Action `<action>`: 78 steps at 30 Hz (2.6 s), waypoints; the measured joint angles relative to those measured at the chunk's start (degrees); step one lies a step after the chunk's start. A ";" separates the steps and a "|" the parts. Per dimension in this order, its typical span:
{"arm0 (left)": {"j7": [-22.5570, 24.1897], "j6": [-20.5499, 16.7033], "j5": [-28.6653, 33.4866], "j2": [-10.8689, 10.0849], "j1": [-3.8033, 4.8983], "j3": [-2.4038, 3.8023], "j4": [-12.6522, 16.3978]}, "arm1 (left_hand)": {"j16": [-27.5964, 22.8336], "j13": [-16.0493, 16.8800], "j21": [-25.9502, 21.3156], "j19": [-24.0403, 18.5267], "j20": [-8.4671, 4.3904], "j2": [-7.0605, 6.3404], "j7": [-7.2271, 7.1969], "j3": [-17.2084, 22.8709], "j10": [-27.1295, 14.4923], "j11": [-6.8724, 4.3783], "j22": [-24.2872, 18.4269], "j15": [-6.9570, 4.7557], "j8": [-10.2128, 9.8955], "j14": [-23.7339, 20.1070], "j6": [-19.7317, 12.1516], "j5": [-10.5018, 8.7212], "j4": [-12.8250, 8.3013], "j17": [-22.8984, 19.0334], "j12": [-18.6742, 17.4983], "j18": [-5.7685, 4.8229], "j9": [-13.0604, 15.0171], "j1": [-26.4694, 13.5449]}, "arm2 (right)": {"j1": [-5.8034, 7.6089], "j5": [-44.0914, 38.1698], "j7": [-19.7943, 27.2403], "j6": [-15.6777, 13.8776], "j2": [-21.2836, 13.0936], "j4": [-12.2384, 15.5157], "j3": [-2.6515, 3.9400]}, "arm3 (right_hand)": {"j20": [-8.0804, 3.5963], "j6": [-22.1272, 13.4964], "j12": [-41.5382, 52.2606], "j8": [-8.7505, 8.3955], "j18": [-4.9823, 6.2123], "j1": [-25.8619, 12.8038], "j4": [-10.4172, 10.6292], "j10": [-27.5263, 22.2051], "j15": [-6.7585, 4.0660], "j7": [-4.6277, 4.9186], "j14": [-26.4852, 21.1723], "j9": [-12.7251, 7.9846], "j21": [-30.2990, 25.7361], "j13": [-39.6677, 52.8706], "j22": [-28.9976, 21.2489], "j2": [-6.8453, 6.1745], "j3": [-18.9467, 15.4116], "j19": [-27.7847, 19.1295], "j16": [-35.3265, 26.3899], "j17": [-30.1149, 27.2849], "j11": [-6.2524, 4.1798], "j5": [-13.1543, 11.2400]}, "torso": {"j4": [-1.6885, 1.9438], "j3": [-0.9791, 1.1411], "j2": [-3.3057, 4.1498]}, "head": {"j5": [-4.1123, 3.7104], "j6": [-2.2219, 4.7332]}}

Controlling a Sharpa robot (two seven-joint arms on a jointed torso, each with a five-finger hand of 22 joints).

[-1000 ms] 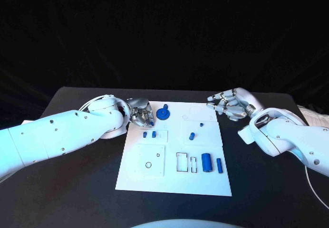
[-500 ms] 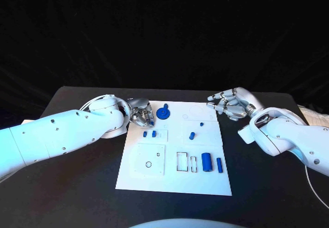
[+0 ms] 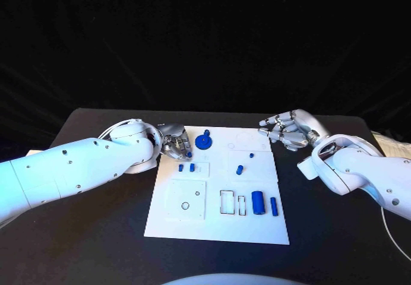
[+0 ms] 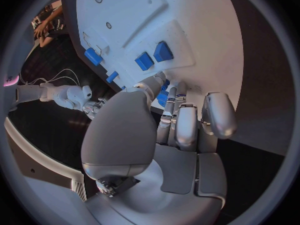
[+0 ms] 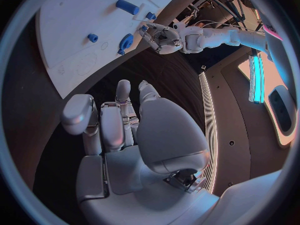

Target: Assemble the parts on the task board

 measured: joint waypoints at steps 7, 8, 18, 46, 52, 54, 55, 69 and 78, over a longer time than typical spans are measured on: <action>0.52 -0.71 0.55 -1.21 0.06 0.08 -0.52 | -1.01 -0.38 -4.71 -1.01 1.00 0.00 0.73 -2.57 -2.85 0.72 -2.95 0.40 0.00 0.01 -2.51 0.01 -0.07 -2.22 0.00 0.00 -1.49 0.00 | 0.00 -0.61 -0.42 0.76 0.02 -0.62 0.00 | 0.00 0.26 -11.32 0.00 0.00 3.76 -0.91 -3.43 -0.12 0.27 0.12 0.00 -1.24 -9.02 -1.75 -0.38 0.91 0.00 -2.50 -1.91 0.53 -0.46 | -0.02 -0.03 -0.03 | -0.15 0.15; 0.69 -0.99 0.83 -1.51 0.06 0.08 -0.61 | -1.34 -0.42 -5.39 -1.06 1.06 0.02 0.70 -2.75 -3.19 0.72 -3.38 0.53 0.00 -0.13 -2.55 0.01 -0.13 -2.64 0.00 0.01 -1.62 0.03 | 0.00 -0.91 -0.60 1.07 0.03 -0.75 0.00 | 0.00 0.34 -13.26 0.00 0.00 4.52 -1.23 -4.07 -0.12 0.34 0.12 0.00 -1.24 -10.66 -1.83 -0.50 1.23 0.00 -2.80 -2.15 0.69 -0.72 | -0.01 -0.03 -0.03 | -0.16 0.20; 10.16 -5.97 20.58 -5.73 0.01 -0.06 -1.10 | -14.03 -0.45 -27.67 -9.77 1.71 2.88 1.15 -0.75 -4.89 1.22 -17.51 1.43 1.00 -7.84 -0.19 0.02 -0.85 -20.54 1.29 3.60 -2.28 3.81 | 0.02 -15.21 -4.79 7.94 0.47 -0.65 0.02 | 0.73 5.26 -26.51 0.23 0.00 10.65 -4.36 -2.91 0.09 0.53 0.32 0.20 -0.87 -26.20 -0.67 -3.02 7.40 0.73 -2.88 -2.13 1.25 -3.82 | 0.00 -0.04 -0.03 | -1.18 0.86; 32.11 -9.72 84.61 -11.30 -0.64 -0.49 6.60 | -17.41 1.70 -35.50 -12.38 0.89 3.46 0.34 -0.82 -0.21 -0.37 -22.58 0.60 1.66 -11.06 0.81 0.02 -0.23 -26.54 7.33 4.51 -2.87 2.26 | 0.07 -52.53 -16.69 18.53 6.66 -0.88 -0.14 | 0.40 7.53 -30.30 -0.23 0.00 8.06 -3.95 -1.01 0.09 -0.71 0.31 -0.42 -0.88 -39.67 -0.60 -6.32 20.28 1.05 -2.89 -2.62 0.81 -10.67 | 0.03 -0.11 0.07 | -4.50 1.65; 32.38 -9.74 85.26 -11.45 -0.65 -0.49 6.75 | -17.52 1.77 -35.55 -12.38 0.89 3.55 0.34 -0.99 -0.33 -0.28 -22.63 0.64 1.67 -11.24 0.80 0.02 -0.40 -26.75 7.56 4.51 -2.93 2.18 | 0.08 -53.05 -17.23 19.51 7.15 -1.43 -0.34 | 0.40 8.34 -30.30 -0.23 0.00 8.06 -4.59 -0.80 0.09 -0.71 0.31 -0.40 -0.88 -40.60 -0.65 -6.32 22.34 1.05 -2.89 -2.72 1.01 -11.01 | 0.06 -0.08 0.06 | -4.54 1.41; 32.41 -9.74 85.34 -11.50 -0.65 -0.49 6.76 | -17.64 1.77 -35.55 -12.58 1.09 3.69 0.34 -0.99 -0.43 -0.19 -22.71 0.59 1.66 -11.45 0.80 0.02 -0.39 -26.87 7.57 4.50 -2.93 2.04 | 0.08 -53.07 -17.25 19.96 7.44 -1.55 -0.48 | 0.40 8.88 -30.30 -0.23 0.01 8.06 -4.86 -0.80 0.09 -0.83 0.31 -0.32 -0.88 -40.90 -0.70 -6.32 22.90 1.05 -2.89 -2.80 1.02 -11.14 | 0.05 -0.04 0.07 | -4.38 1.36; 32.42 -9.74 85.36 -11.51 -0.65 -0.49 6.77 | -17.64 1.77 -35.55 -12.58 1.09 3.69 0.34 -0.98 -0.43 -0.19 -22.71 0.59 1.66 -11.46 0.80 0.02 -0.39 -26.87 7.56 4.50 -2.93 2.04 | 0.08 -53.07 -17.25 20.14 7.56 -1.60 -0.53 | 0.40 8.90 -30.30 -0.23 0.01 8.06 -5.06 -0.68 0.09 -0.85 0.31 -0.29 -0.88 -41.06 -0.70 -6.32 23.28 1.05 -2.89 -2.80 0.90 -11.23 | 0.05 -0.03 0.07 | -4.35 1.35; 32.25 -9.74 85.11 -11.55 -0.65 -0.49 6.75 | -18.01 1.89 -35.94 -12.58 1.09 3.70 0.34 -0.97 -0.83 -0.20 -22.89 0.80 1.66 -11.67 0.80 0.02 -0.73 -27.53 7.91 4.50 -3.07 2.04 | 0.21 -53.00 -17.21 21.17 8.62 -2.24 -0.75 | 0.40 9.78 -30.30 -0.21 0.00 7.53 -6.01 -0.07 0.09 -1.13 0.31 -0.09 -0.88 -42.26 -0.69 -6.84 25.15 1.05 -2.89 -2.94 0.71 -11.54 | 0.00 -0.01 0.06 | -4.24 0.93; 32.07 -9.73 84.59 -11.57 -0.65 -0.49 6.76 | -18.32 1.95 -36.16 -12.58 1.09 3.70 0.33 -0.96 -1.24 -0.19 -23.02 0.62 1.66 -11.90 0.79 0.02 -0.73 -28.05 8.21 4.50 -3.06 2.04 | 0.27 -52.97 -17.21 21.23 8.92 -2.52 -0.79 | 0.40 10.07 -30.21 -0.09 0.00 7.12 -6.74 -0.03 0.09 -1.00 0.30 -0.09 -0.88 -42.66 -0.59 -7.19 26.21 1.05 -2.89 -2.97 0.75 -11.78 | 0.02 -0.04 0.06 | -4.20 0.75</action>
